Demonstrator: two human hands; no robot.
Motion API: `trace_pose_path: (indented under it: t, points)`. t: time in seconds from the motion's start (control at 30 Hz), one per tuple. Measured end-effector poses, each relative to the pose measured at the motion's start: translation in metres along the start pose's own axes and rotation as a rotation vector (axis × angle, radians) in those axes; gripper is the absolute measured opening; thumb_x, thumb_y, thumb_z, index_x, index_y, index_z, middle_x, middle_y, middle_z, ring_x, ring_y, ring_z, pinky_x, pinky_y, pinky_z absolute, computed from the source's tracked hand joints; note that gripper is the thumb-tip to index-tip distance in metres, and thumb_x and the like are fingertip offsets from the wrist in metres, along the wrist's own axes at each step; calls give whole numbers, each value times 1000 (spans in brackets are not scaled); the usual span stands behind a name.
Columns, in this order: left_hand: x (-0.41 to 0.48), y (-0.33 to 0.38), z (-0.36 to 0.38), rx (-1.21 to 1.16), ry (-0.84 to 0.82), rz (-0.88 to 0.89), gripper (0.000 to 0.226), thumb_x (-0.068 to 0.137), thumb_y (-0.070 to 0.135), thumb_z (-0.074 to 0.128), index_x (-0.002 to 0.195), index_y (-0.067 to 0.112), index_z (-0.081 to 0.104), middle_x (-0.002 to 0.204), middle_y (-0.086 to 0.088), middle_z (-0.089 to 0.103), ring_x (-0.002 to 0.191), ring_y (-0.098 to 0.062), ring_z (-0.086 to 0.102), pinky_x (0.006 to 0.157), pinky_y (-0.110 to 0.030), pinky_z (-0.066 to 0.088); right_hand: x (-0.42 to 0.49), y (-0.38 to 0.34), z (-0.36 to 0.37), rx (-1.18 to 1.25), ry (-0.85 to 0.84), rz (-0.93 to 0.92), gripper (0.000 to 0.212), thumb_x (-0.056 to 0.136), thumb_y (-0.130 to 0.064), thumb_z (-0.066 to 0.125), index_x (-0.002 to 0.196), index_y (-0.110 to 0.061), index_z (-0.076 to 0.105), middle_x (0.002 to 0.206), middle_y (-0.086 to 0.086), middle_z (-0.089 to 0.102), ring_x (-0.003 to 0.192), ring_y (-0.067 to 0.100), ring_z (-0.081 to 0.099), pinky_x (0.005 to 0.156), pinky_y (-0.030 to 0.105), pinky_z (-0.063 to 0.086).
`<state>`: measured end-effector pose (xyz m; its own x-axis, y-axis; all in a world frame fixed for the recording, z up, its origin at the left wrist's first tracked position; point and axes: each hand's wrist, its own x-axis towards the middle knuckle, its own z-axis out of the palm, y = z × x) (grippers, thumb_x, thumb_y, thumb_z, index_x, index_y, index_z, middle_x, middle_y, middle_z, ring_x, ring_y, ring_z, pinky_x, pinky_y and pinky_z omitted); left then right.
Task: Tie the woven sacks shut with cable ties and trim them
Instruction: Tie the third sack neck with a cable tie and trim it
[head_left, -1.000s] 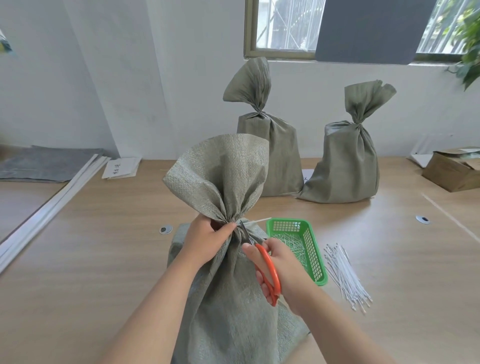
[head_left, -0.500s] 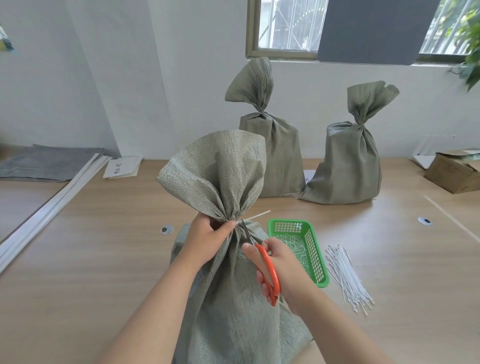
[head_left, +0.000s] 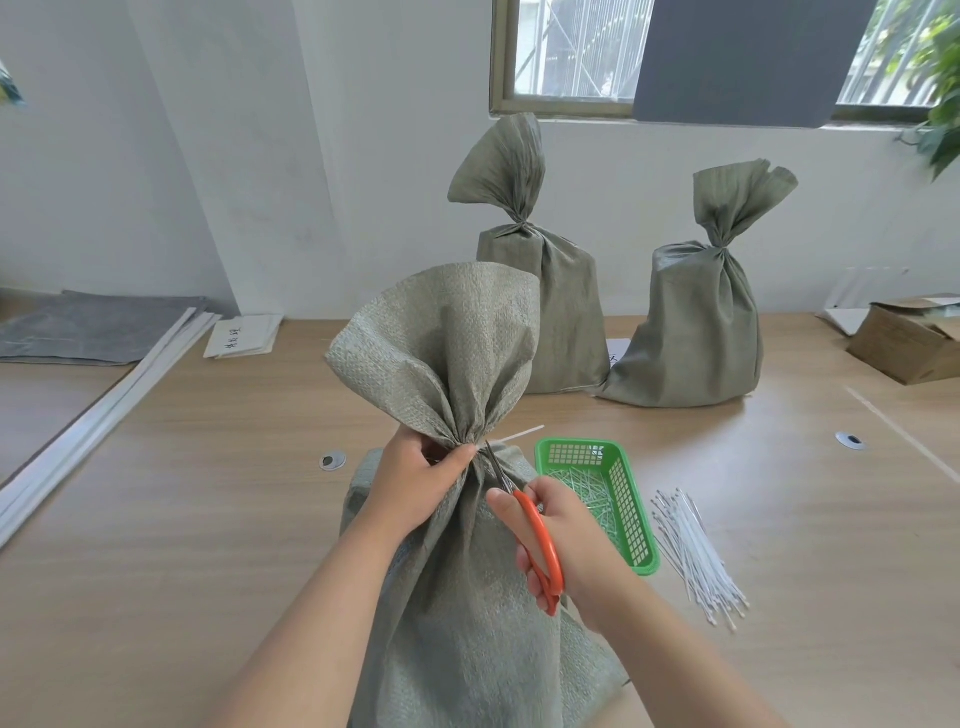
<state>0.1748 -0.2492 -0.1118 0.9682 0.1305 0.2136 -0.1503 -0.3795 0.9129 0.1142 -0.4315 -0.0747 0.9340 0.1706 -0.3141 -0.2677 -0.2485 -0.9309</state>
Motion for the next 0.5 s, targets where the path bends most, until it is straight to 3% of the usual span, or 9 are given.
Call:
trace_pose_path:
  t: [0.4,0.5]
  points:
    - [0,-1,1,23,4,-3,31,84,25,79,112,20,69,99,12,75,89,6,67,78,-12,49,-3,5,5,-97,38,-44,43,94,-44,60,102,-7,40,61,13,49,30,18,42,28,22,35]
    - [0,-1,2,29,1,-14,31,83,27,79,112,21,69,99,11,75,90,6,68,81,-18,51,-3,6,7,-113,69,-65,41,93,-42,62,98,-7,42,58,9,48,29,17,41,29,21,34]
